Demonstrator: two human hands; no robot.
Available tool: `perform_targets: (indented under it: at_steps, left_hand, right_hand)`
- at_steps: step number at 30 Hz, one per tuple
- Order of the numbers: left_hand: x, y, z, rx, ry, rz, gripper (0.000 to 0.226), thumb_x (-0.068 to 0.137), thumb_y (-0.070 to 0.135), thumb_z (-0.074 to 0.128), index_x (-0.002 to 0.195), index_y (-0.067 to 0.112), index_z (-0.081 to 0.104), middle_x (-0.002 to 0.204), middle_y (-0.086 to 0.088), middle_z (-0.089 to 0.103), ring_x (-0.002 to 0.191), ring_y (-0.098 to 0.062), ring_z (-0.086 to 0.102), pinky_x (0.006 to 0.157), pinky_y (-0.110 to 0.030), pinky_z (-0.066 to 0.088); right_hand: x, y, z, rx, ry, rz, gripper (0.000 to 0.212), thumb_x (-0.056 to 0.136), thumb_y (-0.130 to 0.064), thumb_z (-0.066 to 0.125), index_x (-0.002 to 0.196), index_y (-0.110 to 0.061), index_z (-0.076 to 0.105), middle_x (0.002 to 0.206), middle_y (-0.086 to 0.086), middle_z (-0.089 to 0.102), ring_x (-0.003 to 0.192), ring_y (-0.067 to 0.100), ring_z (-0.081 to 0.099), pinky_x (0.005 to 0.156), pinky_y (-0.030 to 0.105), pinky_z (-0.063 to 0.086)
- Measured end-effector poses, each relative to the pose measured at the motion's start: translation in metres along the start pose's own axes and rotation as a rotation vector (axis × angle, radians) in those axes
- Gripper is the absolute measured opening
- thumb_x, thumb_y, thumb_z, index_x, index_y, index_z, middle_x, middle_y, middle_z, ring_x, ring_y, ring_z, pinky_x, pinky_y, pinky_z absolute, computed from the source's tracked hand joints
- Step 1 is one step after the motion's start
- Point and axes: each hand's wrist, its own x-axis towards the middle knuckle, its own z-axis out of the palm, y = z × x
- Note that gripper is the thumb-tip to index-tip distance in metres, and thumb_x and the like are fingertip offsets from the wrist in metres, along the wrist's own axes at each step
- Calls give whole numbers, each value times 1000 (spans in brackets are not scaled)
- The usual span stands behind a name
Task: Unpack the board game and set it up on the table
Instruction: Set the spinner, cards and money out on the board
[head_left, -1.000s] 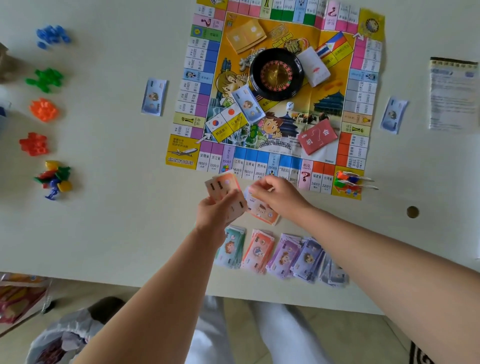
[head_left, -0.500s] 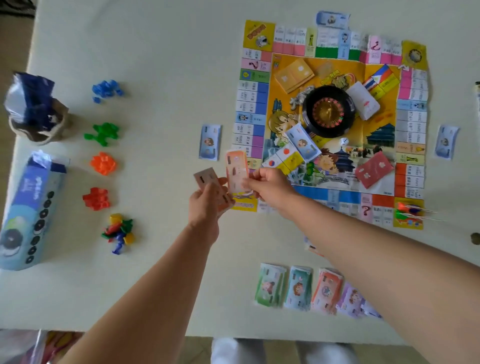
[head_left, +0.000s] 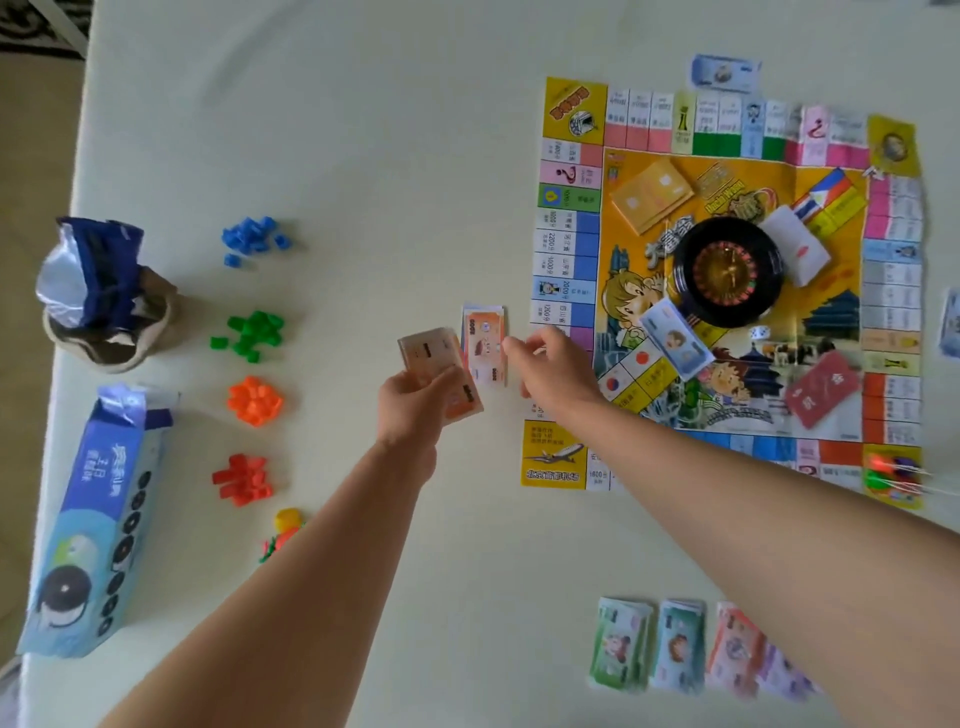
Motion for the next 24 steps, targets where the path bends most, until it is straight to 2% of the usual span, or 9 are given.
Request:
perform_targets:
  at_steps: [3, 6, 8, 12, 15, 17, 20, 22, 24]
  left_hand:
    - [0, 7, 14, 98, -80, 13, 11, 85, 3, 66, 88, 13, 69, 86, -9, 72, 81, -26, 69, 81, -39, 57]
    - [-1, 17, 35, 201, -170, 6, 10, 83, 5, 69, 91, 11, 69, 88, -10, 72, 81, -25, 69, 82, -40, 57]
    - [-2, 25, 49, 235, -190, 4, 14, 83, 7, 71, 97, 7, 70, 86, -8, 72, 77, -22, 70, 76, -36, 58]
    - [-3, 41, 82, 218, -205, 2, 7, 88, 8, 64, 93, 12, 67, 76, -3, 72, 64, -13, 70, 56, -23, 56]
    - [2, 49, 112, 314, -197, 23, 10, 88, 8, 63, 96, 13, 66, 82, -5, 71, 73, -18, 70, 64, -28, 57]
    - [5, 56, 135, 377, -195, 42, 10, 87, 9, 64, 87, 19, 65, 76, -1, 69, 68, -14, 67, 59, -25, 54]
    - [10, 66, 172, 404, -196, 48, 6, 86, 11, 67, 89, 16, 65, 74, 0, 68, 61, -11, 66, 55, -22, 54]
    - [19, 75, 199, 366, -171, 34, 2, 87, 14, 65, 89, 14, 65, 76, -3, 70, 62, -12, 68, 57, -22, 55]
    - [30, 84, 228, 327, -113, 14, 7, 86, 13, 59, 88, 15, 66, 81, -7, 71, 71, -19, 70, 68, -29, 58]
  right_hand:
    - [0, -2, -15, 214, -188, -120, 31, 91, -44, 57, 99, -14, 57, 75, 1, 61, 61, 10, 51, 64, 31, 43]
    - [11, -2, -34, 254, -112, -176, 17, 88, -29, 65, 96, -13, 61, 79, 0, 57, 70, 11, 52, 69, 30, 45]
    - [20, -3, -48, 270, -69, -179, 9, 87, -22, 66, 90, -14, 62, 78, -2, 58, 73, 11, 53, 73, 30, 48]
    - [38, 4, -85, 358, -59, -112, 10, 86, -18, 64, 79, -18, 58, 71, -4, 58, 61, 9, 50, 61, 26, 41]
    - [51, 13, -117, 397, -105, -83, 8, 85, -16, 62, 79, -13, 58, 66, -1, 56, 55, 12, 48, 55, 27, 39]
    - [62, 20, -137, 409, -105, -93, 4, 85, -15, 63, 84, -14, 60, 67, 0, 57, 55, 11, 49, 54, 26, 40]
    - [82, 30, -168, 396, -88, -77, 6, 86, -12, 65, 85, -14, 60, 64, -2, 61, 49, 8, 54, 49, 23, 42]
    - [98, 35, -194, 413, -62, -56, 6, 85, -10, 66, 83, -13, 61, 63, 0, 64, 52, 10, 59, 53, 27, 49]
    - [116, 39, -224, 522, -33, -27, 8, 86, -4, 65, 83, -10, 60, 69, 5, 65, 57, 15, 62, 60, 29, 55]
